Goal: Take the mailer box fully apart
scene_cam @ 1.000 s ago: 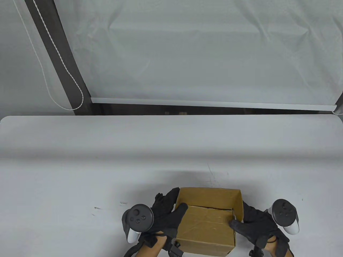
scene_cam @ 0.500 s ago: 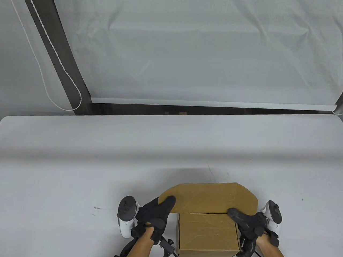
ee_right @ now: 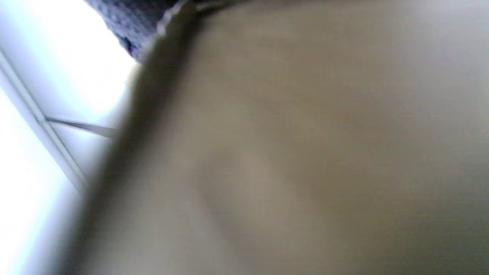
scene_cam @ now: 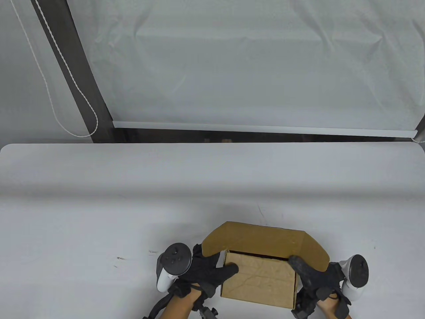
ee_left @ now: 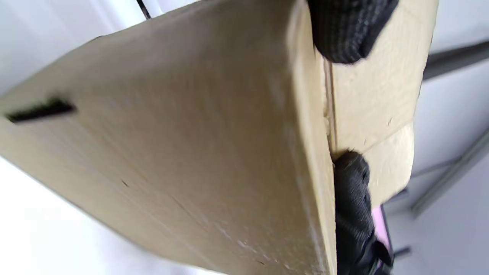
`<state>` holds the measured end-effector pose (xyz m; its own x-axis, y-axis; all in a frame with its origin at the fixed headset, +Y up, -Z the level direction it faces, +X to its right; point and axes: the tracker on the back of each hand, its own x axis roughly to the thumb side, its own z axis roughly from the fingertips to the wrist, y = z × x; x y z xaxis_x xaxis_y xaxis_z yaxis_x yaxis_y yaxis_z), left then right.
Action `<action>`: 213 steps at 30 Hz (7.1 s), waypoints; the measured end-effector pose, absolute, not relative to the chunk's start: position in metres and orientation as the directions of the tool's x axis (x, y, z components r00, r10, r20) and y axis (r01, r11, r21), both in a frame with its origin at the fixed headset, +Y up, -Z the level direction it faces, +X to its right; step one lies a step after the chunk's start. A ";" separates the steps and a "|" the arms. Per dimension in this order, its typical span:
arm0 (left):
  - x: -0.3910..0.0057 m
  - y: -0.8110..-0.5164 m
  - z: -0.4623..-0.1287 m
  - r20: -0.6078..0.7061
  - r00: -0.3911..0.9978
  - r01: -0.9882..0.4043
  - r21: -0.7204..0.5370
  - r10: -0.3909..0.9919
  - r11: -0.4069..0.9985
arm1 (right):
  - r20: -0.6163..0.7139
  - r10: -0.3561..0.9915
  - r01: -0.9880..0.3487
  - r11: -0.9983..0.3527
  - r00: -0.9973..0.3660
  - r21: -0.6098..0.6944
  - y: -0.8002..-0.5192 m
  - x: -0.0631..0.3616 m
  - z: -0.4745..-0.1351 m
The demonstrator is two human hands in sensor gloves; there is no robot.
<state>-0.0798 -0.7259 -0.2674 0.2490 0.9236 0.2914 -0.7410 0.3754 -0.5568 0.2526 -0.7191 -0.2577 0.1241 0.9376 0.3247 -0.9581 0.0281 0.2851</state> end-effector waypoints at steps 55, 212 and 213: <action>-0.118 -0.731 -0.280 0.194 -0.003 -0.947 -0.316 0.981 0.059 | 0.312 0.867 -0.901 -0.428 -0.388 0.070 -0.687 0.290 -0.249; -0.068 -0.754 -0.272 0.103 0.693 -0.585 -0.498 0.713 0.640 | -0.126 0.568 -0.574 -0.749 -0.813 0.331 -0.768 0.307 -0.270; -0.069 -0.754 -0.272 0.102 0.692 -0.587 -0.498 0.715 0.639 | -0.141 0.580 -0.594 -0.748 -0.802 0.297 -0.767 0.313 -0.270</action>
<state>-0.0687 -0.7539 -0.2717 0.6922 0.7145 0.1017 -0.5866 0.6390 -0.4976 0.3126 -0.7670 -0.2701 -0.8020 0.5803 -0.1415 -0.5936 -0.7480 0.2969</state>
